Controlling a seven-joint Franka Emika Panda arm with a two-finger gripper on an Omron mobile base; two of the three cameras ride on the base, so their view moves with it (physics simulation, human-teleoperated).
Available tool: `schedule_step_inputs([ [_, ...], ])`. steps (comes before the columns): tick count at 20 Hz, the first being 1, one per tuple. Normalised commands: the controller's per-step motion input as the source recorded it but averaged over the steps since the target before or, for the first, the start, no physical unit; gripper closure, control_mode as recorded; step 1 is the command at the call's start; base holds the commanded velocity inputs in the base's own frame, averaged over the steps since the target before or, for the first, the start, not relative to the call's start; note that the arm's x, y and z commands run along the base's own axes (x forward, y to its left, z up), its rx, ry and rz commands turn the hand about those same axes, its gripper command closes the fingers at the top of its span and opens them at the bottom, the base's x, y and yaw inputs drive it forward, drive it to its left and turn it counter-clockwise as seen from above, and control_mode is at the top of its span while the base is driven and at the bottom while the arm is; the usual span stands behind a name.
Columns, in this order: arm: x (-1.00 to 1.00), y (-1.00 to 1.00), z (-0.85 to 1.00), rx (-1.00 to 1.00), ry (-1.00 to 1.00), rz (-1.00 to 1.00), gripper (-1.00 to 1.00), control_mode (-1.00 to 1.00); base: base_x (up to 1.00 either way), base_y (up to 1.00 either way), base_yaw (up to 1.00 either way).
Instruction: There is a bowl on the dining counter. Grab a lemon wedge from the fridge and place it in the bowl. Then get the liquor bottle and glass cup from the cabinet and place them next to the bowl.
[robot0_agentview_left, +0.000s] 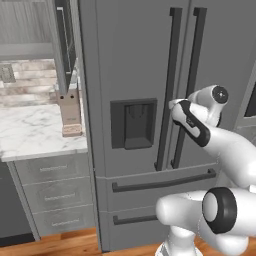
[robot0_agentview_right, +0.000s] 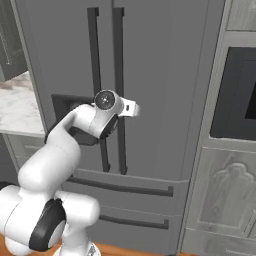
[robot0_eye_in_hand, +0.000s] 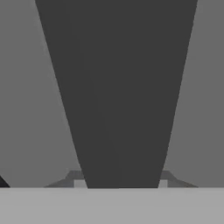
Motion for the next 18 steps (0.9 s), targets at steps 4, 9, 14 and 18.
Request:
schedule_step_inputs([
  [4,-0.11,-0.12,0.00,0.00,0.00,0.00,1.00,-1.00,0.00,0.00,0.00],
  [9,-0.56,-0.43,0.07,0.01,0.00,0.00,1.00,-1.00,0.00,0.00,0.00],
  [14,-0.81,-0.58,0.13,0.02,0.00,-0.01,1.00,-1.00,0.00,0.00,0.00],
  [18,-0.90,-0.56,0.11,0.01,0.00,-0.03,1.00,-1.00,0.00,0.00,0.00],
])
